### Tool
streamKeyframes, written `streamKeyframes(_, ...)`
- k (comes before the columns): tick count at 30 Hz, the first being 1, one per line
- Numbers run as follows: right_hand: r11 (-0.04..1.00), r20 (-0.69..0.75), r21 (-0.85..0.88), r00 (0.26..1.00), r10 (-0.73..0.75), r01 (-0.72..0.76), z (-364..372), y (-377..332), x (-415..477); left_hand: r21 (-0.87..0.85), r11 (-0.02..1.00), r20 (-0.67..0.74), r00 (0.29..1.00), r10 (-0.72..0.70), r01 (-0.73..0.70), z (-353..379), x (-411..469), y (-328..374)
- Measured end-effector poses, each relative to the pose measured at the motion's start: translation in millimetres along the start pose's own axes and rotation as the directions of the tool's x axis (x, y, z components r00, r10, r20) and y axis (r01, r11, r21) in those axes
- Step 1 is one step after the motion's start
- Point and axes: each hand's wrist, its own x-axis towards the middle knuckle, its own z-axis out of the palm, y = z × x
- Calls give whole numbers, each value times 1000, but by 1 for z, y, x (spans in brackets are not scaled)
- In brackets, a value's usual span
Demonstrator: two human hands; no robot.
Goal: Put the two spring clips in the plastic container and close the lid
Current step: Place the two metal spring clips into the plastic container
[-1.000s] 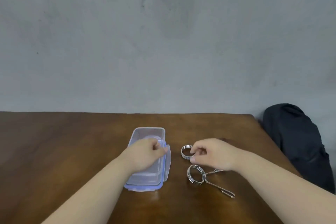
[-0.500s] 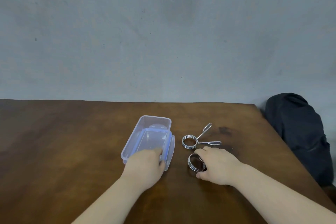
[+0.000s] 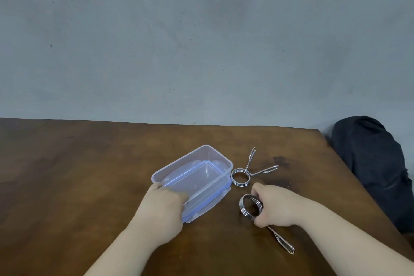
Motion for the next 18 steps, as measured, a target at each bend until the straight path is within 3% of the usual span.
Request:
streamKeyframes(3, 973, -18, 229, 999, -38, 42, -16, 6, -8, -46, 999, 25, 1000, -2, 3, -1, -5, -10)
streamKeyframes(6, 869, -119, 471, 987, -107, 151, -44, 0, -18, -127, 991, 44, 998, 44, -38, 4, -8, -17)
streamKeyframes(8, 802, -208, 545, 966, -155, 246, -65, -11, -24, -166, 980, 33, 992, 118, -111, 8, -7, -22)
streamKeyframes(11, 816, -274, 480, 939, -209, 322, -88, -35, -25, -173, 955, -25, 971, 239, -240, 14, -2, -25)
streamKeyframes(15, 943, -253, 183, 941, -227, 277, -96, -70, -19, -235, 919, -59, 948, 313, -318, 16, 8, -17)
streamKeyframes(18, 966, -197, -3, 947, -254, 259, -88, -90, -6, -293, 897, -66, 943, 326, -330, 17, 11, -9)
